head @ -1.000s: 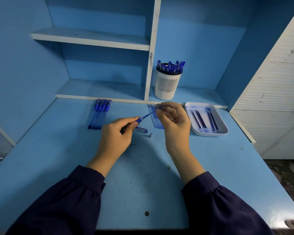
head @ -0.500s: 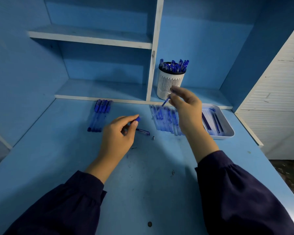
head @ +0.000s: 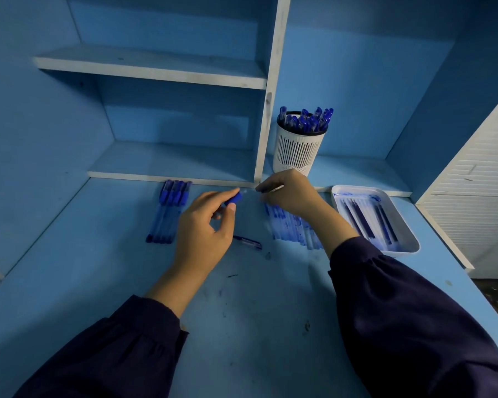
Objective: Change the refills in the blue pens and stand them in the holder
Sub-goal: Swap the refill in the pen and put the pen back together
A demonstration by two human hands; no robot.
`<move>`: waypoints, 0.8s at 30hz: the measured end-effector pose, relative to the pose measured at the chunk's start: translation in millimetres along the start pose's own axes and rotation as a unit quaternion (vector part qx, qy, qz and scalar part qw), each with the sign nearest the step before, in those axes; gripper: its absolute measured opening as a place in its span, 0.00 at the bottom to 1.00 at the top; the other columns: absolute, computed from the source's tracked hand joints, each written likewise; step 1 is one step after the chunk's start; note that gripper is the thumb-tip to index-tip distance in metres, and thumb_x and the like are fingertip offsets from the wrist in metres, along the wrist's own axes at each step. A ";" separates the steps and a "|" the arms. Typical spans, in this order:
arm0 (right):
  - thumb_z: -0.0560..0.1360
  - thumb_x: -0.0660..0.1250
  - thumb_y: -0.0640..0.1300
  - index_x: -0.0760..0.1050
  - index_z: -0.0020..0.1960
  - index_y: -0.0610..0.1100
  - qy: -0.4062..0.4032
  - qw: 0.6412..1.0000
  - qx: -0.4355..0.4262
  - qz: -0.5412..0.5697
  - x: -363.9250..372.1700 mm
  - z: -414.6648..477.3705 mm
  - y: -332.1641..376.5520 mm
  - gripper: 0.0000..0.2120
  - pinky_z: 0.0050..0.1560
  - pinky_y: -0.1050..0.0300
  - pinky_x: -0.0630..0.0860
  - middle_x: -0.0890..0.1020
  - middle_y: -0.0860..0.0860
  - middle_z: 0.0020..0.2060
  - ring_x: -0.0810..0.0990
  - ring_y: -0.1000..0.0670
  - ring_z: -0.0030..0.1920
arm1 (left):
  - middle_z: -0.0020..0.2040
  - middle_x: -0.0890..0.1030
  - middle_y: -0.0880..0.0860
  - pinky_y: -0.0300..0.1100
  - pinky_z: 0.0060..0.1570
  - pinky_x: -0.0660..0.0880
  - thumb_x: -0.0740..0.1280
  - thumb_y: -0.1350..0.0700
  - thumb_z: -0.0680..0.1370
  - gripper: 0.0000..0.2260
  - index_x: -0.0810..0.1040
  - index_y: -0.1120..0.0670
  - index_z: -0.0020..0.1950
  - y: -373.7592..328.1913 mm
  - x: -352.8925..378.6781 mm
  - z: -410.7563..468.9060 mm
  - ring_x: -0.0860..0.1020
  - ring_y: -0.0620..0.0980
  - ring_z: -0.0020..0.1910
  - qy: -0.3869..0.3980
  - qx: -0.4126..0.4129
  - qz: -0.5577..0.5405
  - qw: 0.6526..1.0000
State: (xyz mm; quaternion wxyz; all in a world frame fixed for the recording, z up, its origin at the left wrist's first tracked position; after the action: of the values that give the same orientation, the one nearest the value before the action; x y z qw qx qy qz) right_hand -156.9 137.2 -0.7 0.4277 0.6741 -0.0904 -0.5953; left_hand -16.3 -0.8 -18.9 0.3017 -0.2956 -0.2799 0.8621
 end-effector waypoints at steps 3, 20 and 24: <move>0.71 0.73 0.36 0.83 0.51 0.40 -0.006 0.999 -0.006 -0.034 5.5 2.6 -1.7 0.09 0.38 0.72 0.70 0.84 0.47 0.47 0.78 0.54 0.43 | 0.49 0.81 0.47 0.35 0.47 0.76 0.67 0.63 0.79 0.12 0.82 0.56 0.61 1.7 2.8 3.3 0.78 0.43 0.45 0.003 -0.008 -0.005 1.000; 0.75 0.69 0.39 0.83 0.54 0.44 -0.108 0.993 -0.033 -0.033 -49.5 -38.5 -18.9 0.09 0.46 0.73 0.72 0.85 0.50 0.46 0.81 0.54 0.46 | 0.55 0.82 0.46 0.31 0.55 0.75 0.68 0.62 0.79 0.11 0.81 0.57 0.61 -10.7 16.1 4.6 0.80 0.38 0.54 0.068 0.061 -0.025 0.995; 0.76 0.68 0.39 0.83 0.51 0.46 -0.153 0.986 0.025 -0.062 -89.2 -65.2 -51.8 0.07 0.38 0.73 0.74 0.84 0.52 0.44 0.80 0.62 0.36 | 0.53 0.83 0.49 0.32 0.51 0.76 0.68 0.61 0.79 0.11 0.82 0.57 0.61 -18.5 26.7 5.1 0.80 0.42 0.49 0.087 0.096 -0.036 0.991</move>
State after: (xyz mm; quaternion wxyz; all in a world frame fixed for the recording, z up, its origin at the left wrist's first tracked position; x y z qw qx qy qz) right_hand -144.1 256.0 23.7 0.3544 0.5901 -0.1275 -0.7141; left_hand -30.4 28.1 -12.4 0.3826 -0.3287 -0.1791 0.8447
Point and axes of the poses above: each hand's wrist, its own z-axis towards the middle knuckle, its own x-axis out of the palm, y = z × x, the point moved 5 cm from there along z, towards the middle knuckle
